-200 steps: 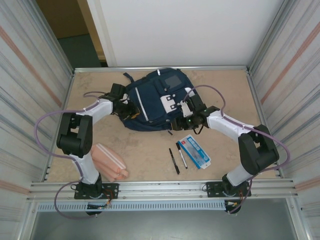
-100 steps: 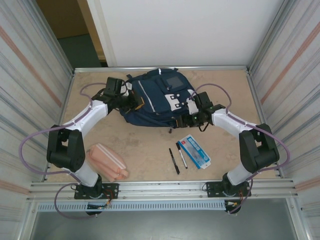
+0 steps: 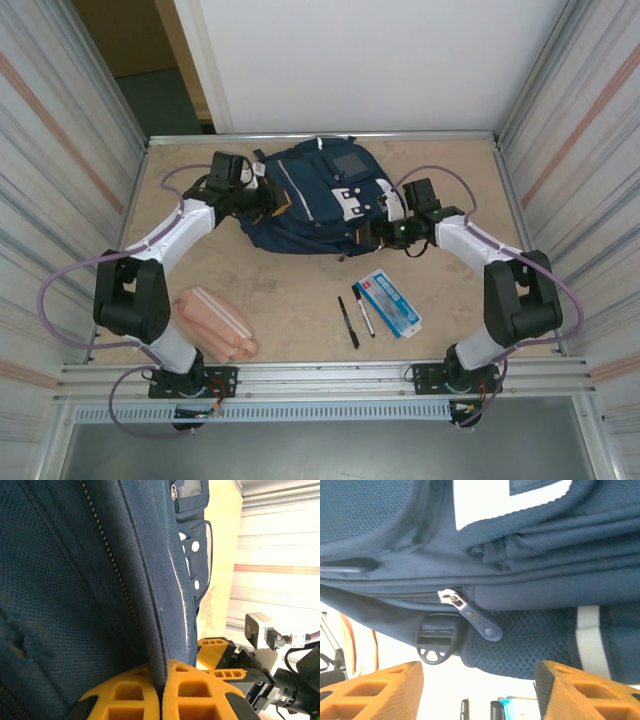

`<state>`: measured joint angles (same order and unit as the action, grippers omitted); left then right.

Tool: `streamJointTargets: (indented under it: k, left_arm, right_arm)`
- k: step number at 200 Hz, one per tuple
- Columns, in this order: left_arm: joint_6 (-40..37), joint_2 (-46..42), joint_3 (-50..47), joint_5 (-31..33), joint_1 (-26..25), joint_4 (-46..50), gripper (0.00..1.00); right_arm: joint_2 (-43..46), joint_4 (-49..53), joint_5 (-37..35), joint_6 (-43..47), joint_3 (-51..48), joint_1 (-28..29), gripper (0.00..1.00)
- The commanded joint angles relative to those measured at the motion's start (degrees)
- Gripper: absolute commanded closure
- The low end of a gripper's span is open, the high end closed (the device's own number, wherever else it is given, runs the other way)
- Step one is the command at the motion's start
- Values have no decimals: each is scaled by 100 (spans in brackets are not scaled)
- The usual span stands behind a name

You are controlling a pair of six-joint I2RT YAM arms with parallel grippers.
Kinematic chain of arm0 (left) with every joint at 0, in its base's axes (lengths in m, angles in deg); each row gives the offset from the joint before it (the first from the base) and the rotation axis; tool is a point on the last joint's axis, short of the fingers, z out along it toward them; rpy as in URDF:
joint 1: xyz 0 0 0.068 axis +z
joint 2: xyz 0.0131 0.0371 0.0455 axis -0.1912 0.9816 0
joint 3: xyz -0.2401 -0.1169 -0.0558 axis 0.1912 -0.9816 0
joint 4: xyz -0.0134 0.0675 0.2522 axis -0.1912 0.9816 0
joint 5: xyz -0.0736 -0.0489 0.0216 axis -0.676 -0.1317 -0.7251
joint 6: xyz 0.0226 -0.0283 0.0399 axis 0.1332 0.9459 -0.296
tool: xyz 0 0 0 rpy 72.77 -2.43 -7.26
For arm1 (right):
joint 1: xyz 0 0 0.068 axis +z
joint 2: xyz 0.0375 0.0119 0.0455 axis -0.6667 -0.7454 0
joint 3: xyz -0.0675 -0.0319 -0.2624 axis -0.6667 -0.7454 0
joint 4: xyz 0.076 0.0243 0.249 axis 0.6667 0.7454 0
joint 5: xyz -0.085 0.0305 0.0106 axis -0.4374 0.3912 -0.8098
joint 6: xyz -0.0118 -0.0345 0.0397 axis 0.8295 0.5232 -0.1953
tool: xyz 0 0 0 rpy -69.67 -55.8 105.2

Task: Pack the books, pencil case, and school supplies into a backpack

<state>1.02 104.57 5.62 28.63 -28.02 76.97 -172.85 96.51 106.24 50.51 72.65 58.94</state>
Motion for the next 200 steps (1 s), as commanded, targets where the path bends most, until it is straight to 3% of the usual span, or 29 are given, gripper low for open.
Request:
streamJointTargets:
  k: [1, 60, 110, 121, 146, 186, 200]
  left_arm:
    - [-36, -205, 213, -445, -40, -346, 100]
    - [-23, -271, 247, -448, -80, -250, 100]
    - [77, -227, 204, -543, -94, -375, 100]
    - [21, -192, 247, -548, -98, -314, 100]
    - [54, -191, 272, -530, -100, -290, 100]
    - [-92, -224, 258, -332, -101, -122, 100]
    - [-112, -236, 203, -153, -95, -98, 100]
  right_arm:
    - [-69, -48, 358, -16, 147, 40, 40]
    - [-970, -207, 141, 288, 569, 271, 39]
    - [-1148, -447, 824, 277, 602, 265, 47]
    - [-1152, -576, 874, 254, 554, 255, 52]
    - [-1183, -486, 955, 254, 614, 187, 77]
    - [-952, -118, 543, 324, 670, 169, 100]
    - [-913, 335, 303, 432, 840, 213, 100]
